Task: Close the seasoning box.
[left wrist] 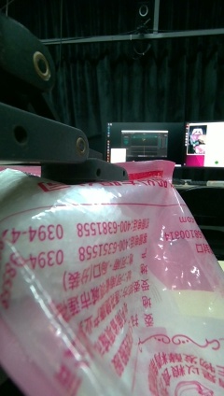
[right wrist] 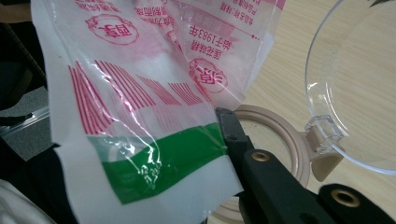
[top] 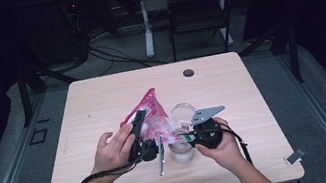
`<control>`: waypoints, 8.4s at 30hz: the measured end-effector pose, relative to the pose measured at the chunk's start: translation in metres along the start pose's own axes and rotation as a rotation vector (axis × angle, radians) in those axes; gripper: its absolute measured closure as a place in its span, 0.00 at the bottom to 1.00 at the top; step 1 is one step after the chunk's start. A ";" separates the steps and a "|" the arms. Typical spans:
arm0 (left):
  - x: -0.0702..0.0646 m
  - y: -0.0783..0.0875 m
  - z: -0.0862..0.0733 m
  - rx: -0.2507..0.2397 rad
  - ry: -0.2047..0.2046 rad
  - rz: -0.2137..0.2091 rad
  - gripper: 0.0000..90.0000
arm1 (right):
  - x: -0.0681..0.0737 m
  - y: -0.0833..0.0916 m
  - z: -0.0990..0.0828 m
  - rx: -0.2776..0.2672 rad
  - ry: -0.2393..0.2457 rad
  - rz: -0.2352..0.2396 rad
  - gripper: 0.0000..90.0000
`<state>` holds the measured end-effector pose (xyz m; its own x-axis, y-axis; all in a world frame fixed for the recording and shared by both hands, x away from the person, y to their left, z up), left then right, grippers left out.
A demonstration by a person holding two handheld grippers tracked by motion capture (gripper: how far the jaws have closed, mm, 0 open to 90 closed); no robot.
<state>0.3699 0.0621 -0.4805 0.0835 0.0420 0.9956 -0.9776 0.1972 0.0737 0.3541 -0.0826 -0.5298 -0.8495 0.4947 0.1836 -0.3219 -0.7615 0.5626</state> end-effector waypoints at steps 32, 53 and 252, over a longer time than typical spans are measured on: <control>0.002 -0.003 0.006 -0.003 -0.056 -0.020 0.72 | -0.003 -0.001 -0.003 0.004 -0.009 -0.008 1.00; 0.005 -0.003 0.015 -0.019 -0.098 -0.024 0.72 | -0.005 0.002 -0.007 0.008 -0.018 -0.022 1.00; -0.106 -0.004 -0.042 0.150 0.396 -0.452 0.79 | 0.010 -0.018 0.009 0.002 0.064 -0.009 0.96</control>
<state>0.3730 0.0978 -0.5886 0.5334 0.3522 0.7691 -0.8426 0.1417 0.5195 0.3553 -0.0606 -0.5305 -0.8713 0.4741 0.1267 -0.3292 -0.7561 0.5656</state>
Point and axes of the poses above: each handheld gripper's, and its own axes: y roughly backward along the jaws, z roughly out of its top, x roughly to its left, the point moved 8 cm from there along -y, roughly forward along the jaws, and after that the axes turned 4 degrees about z, right-handed, at the moved point
